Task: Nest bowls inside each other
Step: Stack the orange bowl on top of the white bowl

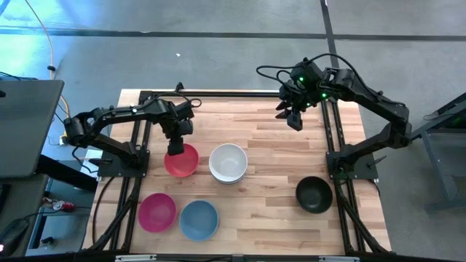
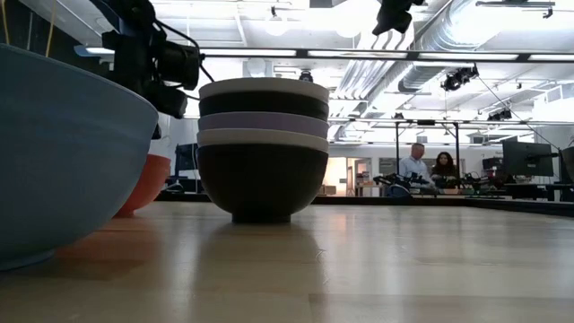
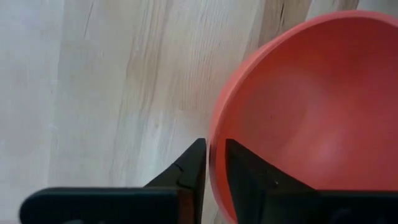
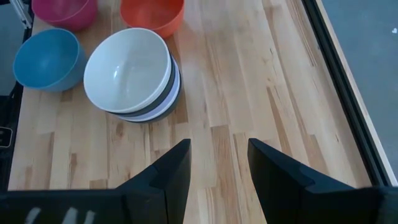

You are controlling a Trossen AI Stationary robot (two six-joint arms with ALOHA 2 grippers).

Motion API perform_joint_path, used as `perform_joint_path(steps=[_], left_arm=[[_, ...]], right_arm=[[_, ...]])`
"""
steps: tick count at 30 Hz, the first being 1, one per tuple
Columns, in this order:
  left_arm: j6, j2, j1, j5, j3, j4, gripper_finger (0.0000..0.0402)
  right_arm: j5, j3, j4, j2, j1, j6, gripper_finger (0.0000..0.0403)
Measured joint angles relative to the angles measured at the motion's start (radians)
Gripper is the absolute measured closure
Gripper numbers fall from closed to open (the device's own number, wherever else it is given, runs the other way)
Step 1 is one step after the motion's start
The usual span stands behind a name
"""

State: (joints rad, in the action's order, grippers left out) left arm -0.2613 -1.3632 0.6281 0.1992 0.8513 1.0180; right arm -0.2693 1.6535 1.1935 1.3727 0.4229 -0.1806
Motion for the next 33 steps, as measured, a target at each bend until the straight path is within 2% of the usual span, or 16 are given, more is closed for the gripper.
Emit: perform_joint_path(steps=[8,18,29,33], left_arm=[[0.0,0.0,0.0,0.001,0.0,0.001,0.0395],[0.015,0.0,0.001,0.003,0.006,0.022,0.0399],[0.023,0.0,0.053,0.004,0.125,0.175,0.0401],[0.015,0.0,0.074,0.052,0.191,0.234,0.0401]], right_arm=[[0.0,0.0,0.003,0.0,0.0,-0.001,0.0251],[0.0,0.0,0.007,0.0,0.0,-0.011,0.0251],[0.0,0.0,0.007,0.0,0.0,-0.021,0.0251],[0.0,0.0,0.01,0.0,0.0,-0.021,0.0251]])
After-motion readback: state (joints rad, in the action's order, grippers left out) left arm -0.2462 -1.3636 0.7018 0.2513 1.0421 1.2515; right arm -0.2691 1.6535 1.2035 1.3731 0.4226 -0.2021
